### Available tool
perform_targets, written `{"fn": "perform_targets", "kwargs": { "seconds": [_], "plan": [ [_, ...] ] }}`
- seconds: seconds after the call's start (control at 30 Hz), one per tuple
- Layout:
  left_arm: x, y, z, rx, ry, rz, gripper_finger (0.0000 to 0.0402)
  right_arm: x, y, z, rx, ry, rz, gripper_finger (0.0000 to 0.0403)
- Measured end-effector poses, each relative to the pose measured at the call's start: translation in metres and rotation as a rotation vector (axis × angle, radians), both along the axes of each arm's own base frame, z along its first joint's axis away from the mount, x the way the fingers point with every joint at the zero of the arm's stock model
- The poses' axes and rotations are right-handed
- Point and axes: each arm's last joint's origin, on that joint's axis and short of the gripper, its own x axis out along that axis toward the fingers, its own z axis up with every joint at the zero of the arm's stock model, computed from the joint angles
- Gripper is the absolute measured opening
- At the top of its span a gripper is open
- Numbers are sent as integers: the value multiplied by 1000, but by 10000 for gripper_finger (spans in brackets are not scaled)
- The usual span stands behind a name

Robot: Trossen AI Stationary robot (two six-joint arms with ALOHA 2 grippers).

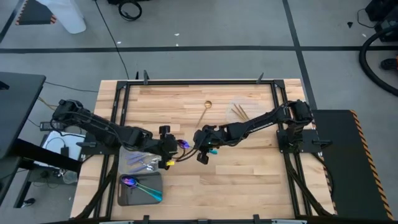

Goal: Sort silverware by color (type)
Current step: Put the blue spoon into the black bin

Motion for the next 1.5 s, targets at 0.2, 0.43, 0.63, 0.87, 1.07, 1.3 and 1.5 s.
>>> {"fn": "perform_targets", "kwargs": {
  "seconds": [0.2,0.43,0.63,0.87,1.07,1.3,1.5],
  "plan": [
    [10,15,-7,-91,30,23,266,3,0,-10,-83,16,58,21],
    [13,17,-2,-108,51,23,281,4,5,-10,-99,9,101,21],
    [17,8,19,-133,29,7,281,10,18,5,-104,-27,123,21],
    [10,-1,43,-131,108,2,281,18,26,25,-148,-69,149,21],
    [-7,-14,54,-96,250,-29,281,21,31,34,-156,-100,165,21],
    [-27,-19,55,-69,351,-2,266,22,37,38,-144,-129,168,21],
    [-50,-20,65,-10,347,46,238,23,45,39,-121,-164,168,21]
  ]
}}
